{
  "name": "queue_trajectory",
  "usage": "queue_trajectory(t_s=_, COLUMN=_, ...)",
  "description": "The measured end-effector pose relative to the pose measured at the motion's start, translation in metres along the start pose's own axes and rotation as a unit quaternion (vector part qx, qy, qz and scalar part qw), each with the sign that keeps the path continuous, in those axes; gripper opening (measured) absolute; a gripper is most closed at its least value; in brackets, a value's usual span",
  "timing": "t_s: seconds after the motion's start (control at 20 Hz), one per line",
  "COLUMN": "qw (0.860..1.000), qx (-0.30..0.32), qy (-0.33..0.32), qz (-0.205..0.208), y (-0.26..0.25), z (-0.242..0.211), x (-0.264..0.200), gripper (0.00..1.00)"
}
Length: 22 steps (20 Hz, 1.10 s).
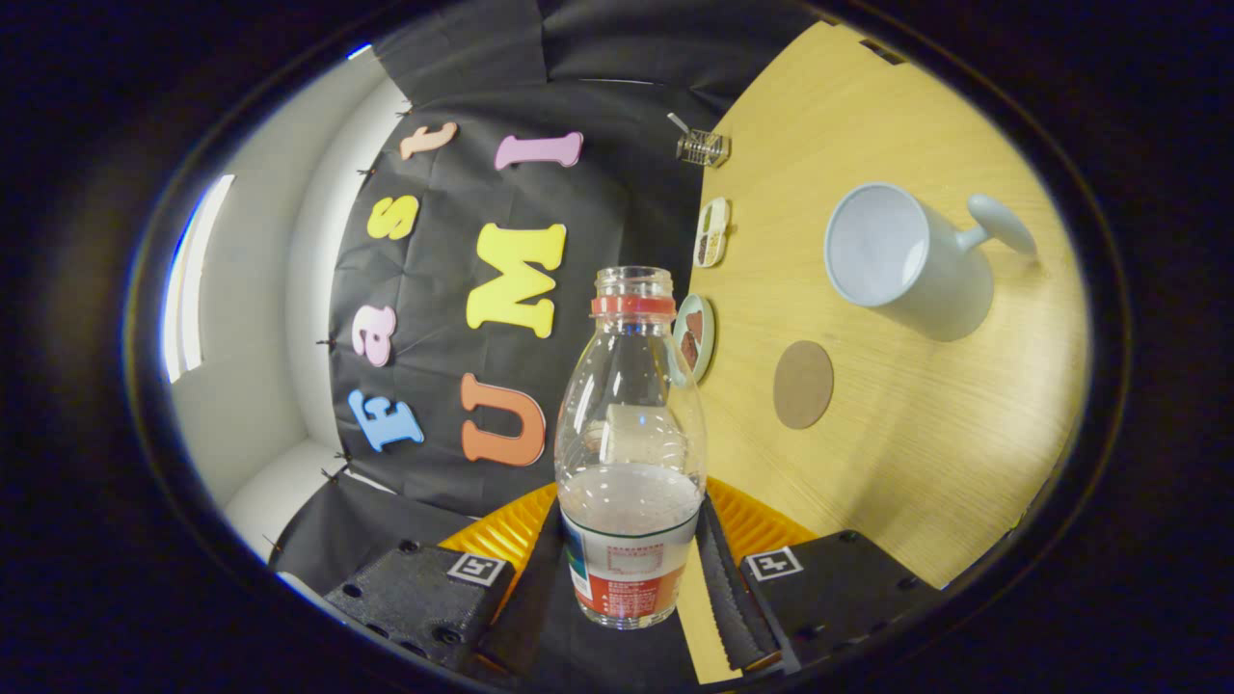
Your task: Take the bottle from table, then pour the juice into the cup, finally place the bottle on the coaster
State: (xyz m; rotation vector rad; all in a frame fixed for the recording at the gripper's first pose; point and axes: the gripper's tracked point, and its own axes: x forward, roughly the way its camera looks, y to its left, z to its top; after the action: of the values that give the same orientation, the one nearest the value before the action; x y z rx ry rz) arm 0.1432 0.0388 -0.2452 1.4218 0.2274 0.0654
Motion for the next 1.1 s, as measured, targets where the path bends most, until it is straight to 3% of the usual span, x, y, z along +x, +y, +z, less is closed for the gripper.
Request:
queue_trajectory(t_s=0.4, qw=0.996, qx=0.083, qy=-0.002, qz=0.017, y=0.000, z=0.012, x=0.005, gripper=0.75)
queue_trajectory(t_s=1.1, qw=0.994, qx=0.107, qy=-0.004, qz=0.016, y=-0.001, z=0.027, x=0.006, gripper=0.75)
